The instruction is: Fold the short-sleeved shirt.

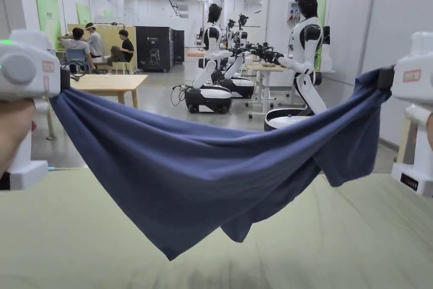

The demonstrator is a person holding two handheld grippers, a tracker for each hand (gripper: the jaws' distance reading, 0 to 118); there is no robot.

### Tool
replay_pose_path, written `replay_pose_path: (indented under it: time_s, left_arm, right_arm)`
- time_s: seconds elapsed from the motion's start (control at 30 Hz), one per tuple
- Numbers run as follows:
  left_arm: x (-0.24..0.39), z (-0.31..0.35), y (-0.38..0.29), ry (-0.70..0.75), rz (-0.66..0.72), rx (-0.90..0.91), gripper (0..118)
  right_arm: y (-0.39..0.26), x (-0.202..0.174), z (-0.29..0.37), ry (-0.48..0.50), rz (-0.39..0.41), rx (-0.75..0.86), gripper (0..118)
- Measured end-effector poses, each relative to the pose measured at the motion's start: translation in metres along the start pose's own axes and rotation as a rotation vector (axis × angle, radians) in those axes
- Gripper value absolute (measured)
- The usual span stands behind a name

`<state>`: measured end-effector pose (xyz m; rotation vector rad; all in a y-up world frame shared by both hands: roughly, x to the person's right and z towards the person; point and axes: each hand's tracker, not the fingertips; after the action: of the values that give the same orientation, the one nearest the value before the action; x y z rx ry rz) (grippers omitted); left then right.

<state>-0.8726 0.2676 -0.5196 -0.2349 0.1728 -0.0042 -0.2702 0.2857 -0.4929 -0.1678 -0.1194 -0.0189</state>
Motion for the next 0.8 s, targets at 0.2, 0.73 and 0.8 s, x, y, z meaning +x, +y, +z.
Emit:
replay_pose_path:
  time_s: [0.2,0.73,0.8]
  left_arm:
    - [0.021,-0.015,-0.098,0.001,0.014,-0.085,0]
    - [-0.023,0.196,-0.309,-0.203,0.021,-0.365,0]
    - [-0.028,0.208,-0.356,-0.173,0.001,-0.465,1]
  right_arm:
    - [-0.087,0.011,-0.026,-0.043,-0.048,-0.088,7]
    - [-0.309,0.074,0.175,0.028,0.138,-0.383,7]
    - [-0.355,0.075,0.191,0.020,0.126,-0.472,7]
